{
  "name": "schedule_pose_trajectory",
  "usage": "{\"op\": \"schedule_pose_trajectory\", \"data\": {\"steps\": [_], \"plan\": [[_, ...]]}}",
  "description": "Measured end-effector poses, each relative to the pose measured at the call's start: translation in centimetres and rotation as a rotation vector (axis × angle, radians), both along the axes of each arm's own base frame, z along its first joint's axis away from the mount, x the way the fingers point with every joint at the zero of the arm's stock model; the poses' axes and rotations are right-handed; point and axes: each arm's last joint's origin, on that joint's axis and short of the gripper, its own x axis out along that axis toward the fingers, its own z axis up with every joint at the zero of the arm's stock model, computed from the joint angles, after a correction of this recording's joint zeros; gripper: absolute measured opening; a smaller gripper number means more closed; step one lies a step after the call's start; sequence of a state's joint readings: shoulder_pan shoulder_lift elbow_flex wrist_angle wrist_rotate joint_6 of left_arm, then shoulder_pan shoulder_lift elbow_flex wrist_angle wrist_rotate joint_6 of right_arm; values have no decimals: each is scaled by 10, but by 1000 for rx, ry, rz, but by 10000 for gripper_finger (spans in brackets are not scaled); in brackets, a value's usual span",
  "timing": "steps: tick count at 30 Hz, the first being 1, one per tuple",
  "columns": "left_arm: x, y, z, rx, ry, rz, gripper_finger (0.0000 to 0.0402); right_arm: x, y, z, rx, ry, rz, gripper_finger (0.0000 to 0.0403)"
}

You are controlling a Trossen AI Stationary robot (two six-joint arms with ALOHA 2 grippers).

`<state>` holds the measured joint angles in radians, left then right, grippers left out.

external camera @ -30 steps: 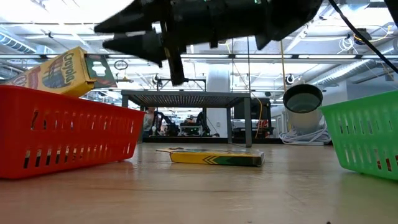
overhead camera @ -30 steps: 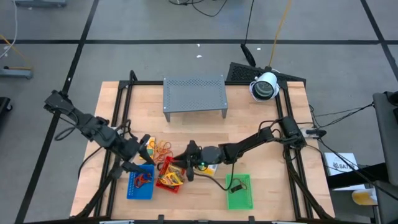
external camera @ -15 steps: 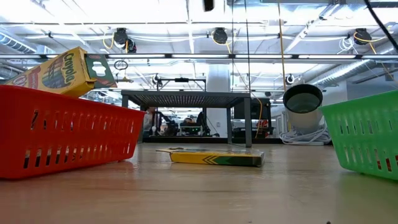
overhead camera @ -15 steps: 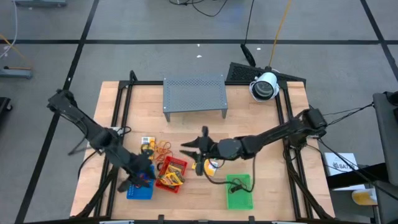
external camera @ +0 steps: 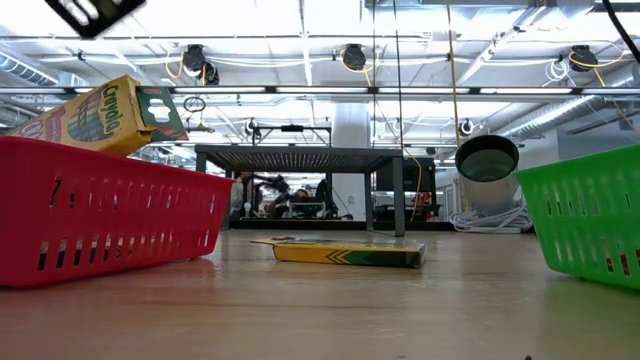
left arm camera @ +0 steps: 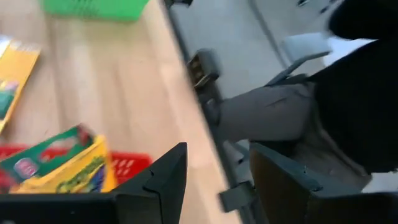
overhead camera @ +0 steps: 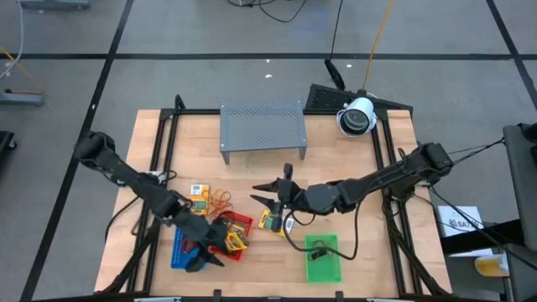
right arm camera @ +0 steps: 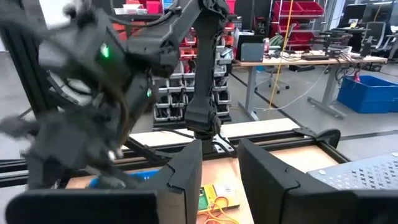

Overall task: Pick & Place Office Desk Supplies
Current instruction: Put the right yellow crayon box into the red basket

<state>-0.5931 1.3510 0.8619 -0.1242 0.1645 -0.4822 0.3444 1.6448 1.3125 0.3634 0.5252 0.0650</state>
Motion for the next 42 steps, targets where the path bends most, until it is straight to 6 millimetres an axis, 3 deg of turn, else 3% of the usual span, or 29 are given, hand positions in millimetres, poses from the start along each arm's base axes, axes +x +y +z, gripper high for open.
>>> {"op": "schedule_pose_trajectory", "data": {"steps": [7,15,34,42], "plan": [[20,13,-27,51,121,138,182,-2,7,-1,-5,9,20,96],[22,35,-29,156,150,365,182,-5,16,-1,-12,16,46,96],[12,32,-9,74,108,298,182,-6,18,-2,-13,18,52,96],[-2,35,-22,123,307,354,182,-6,18,-2,-12,18,52,95]]}}
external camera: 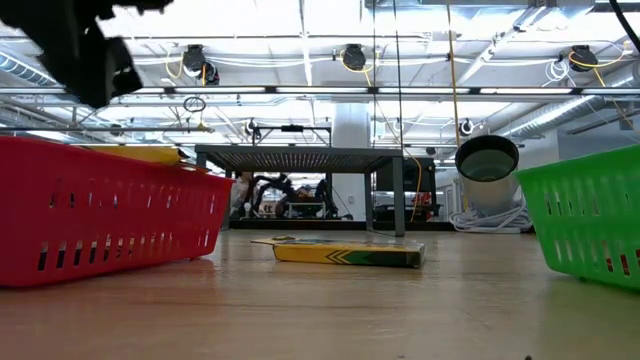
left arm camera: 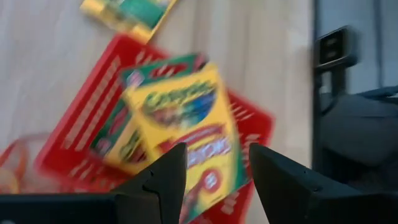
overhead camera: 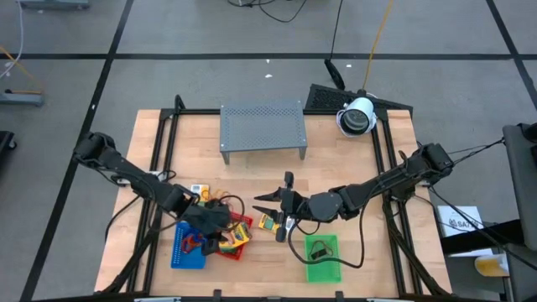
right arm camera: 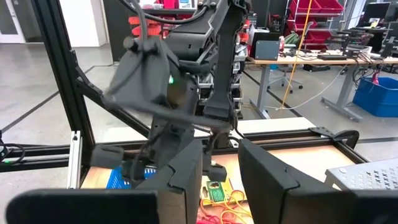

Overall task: Pick & Place Office Desk Supplies
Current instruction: Put the right yellow crayon box into the red basket

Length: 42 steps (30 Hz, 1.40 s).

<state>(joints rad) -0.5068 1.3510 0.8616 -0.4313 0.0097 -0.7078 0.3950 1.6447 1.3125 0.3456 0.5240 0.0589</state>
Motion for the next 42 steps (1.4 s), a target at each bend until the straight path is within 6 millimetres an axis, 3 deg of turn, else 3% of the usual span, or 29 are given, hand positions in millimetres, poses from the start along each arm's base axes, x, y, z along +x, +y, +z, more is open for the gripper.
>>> {"op": "schedule_pose_trajectory", "data": {"steps": [16,34,42], "plan": [[-15,2,-10,76,157,108,182,0,0,0,0,0,0,94],[-12,-6,-16,69,164,126,182,-2,4,0,0,0,12,94],[-9,-13,-30,68,217,151,182,-4,9,0,-12,1,27,93]]}}
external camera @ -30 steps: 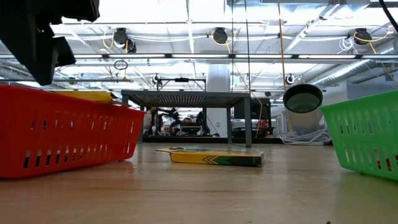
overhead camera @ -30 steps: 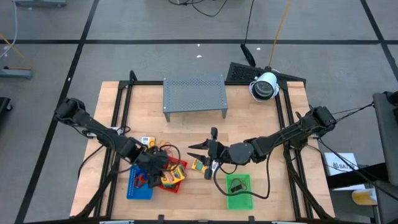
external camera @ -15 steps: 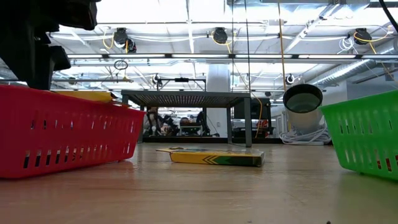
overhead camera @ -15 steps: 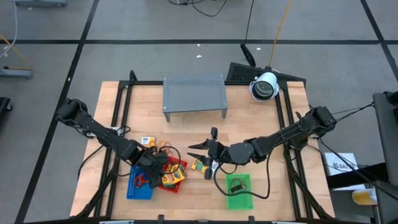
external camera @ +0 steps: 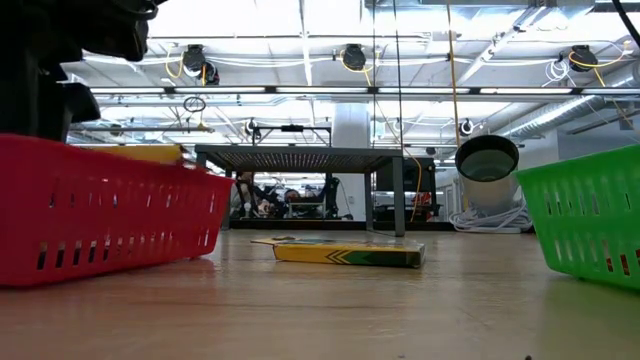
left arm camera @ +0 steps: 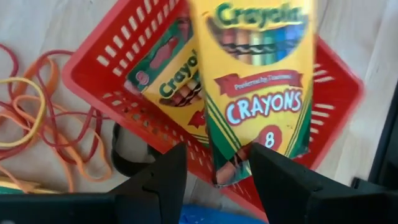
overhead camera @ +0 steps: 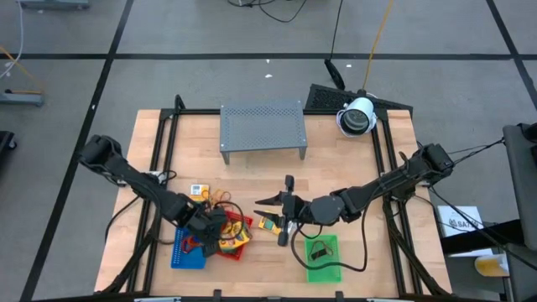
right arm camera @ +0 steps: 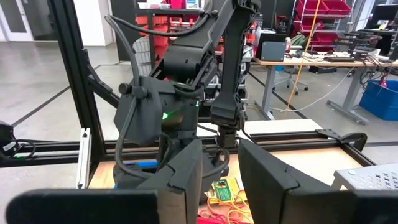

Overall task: Pick & Place Office Desk Supplies
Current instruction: Put the right yellow crayon box into the red basket

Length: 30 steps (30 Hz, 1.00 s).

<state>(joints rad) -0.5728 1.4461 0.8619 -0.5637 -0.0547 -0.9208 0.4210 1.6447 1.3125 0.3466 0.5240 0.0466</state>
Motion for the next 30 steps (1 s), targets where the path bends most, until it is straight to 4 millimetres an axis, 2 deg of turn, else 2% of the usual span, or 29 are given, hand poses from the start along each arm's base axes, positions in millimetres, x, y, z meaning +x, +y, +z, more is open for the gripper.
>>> {"op": "schedule_pose_trajectory", "data": {"steps": [11,21,30], "plan": [[14,-13,9,-190,-133,-45,182,-2,4,0,-6,0,12,94],[18,-15,12,-208,-188,-69,182,-5,12,0,-10,1,34,95],[35,-16,27,-157,-463,-182,182,-6,14,-3,-36,28,38,95]]}}
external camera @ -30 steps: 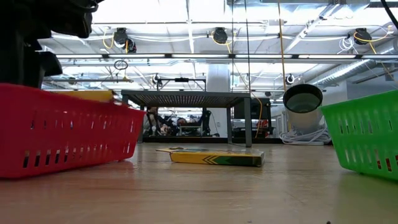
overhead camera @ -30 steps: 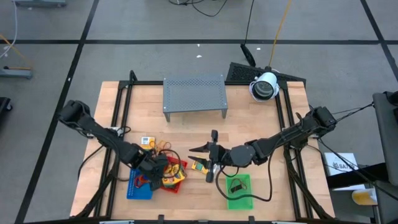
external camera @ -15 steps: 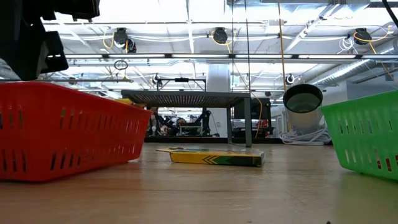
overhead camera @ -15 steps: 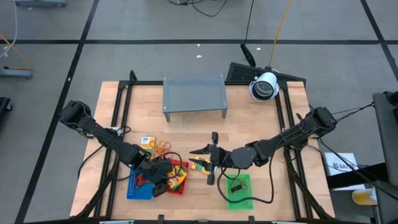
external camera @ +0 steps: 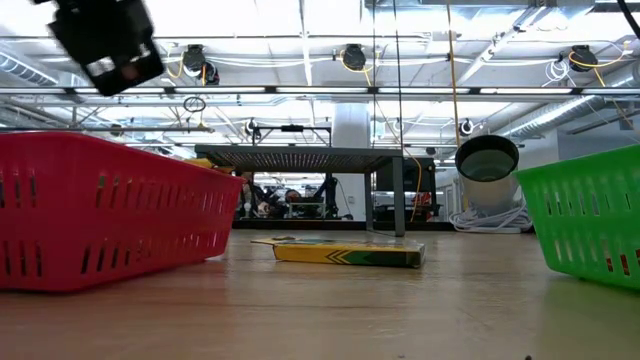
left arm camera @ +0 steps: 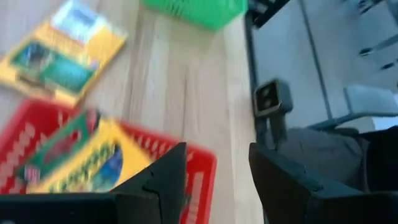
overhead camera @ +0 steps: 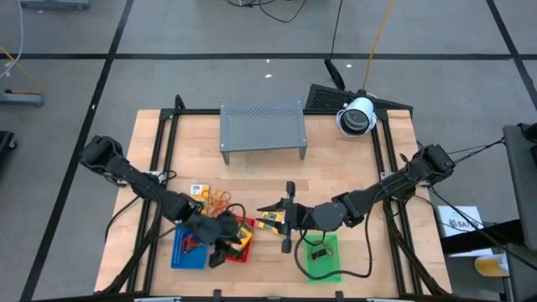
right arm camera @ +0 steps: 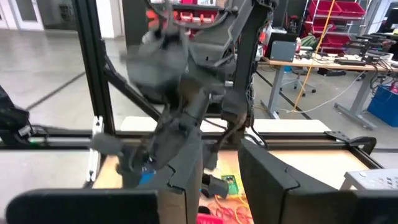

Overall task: Pick & Place Office Desk Supplies
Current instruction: Put the right yellow crayon box into the red basket

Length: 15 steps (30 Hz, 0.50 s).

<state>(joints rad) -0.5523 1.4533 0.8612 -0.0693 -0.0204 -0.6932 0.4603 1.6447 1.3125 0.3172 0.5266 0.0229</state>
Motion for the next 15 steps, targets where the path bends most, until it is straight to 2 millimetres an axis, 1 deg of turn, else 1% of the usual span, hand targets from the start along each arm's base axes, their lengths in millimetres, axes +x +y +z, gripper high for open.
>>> {"op": "schedule_pose_trajectory", "data": {"steps": [2,4,7,12,15], "plan": [[4,4,2,1,-30,12,182,0,0,-2,-12,23,0,96],[7,10,2,1,-23,48,182,-1,0,-5,-12,51,0,94],[13,26,-2,6,21,133,182,-1,0,-10,-1,89,-3,94],[24,55,-3,-4,45,253,182,-1,-1,-10,10,94,-13,95],[29,70,-3,-19,50,314,182,-5,1,-9,-14,95,-66,94]]}}
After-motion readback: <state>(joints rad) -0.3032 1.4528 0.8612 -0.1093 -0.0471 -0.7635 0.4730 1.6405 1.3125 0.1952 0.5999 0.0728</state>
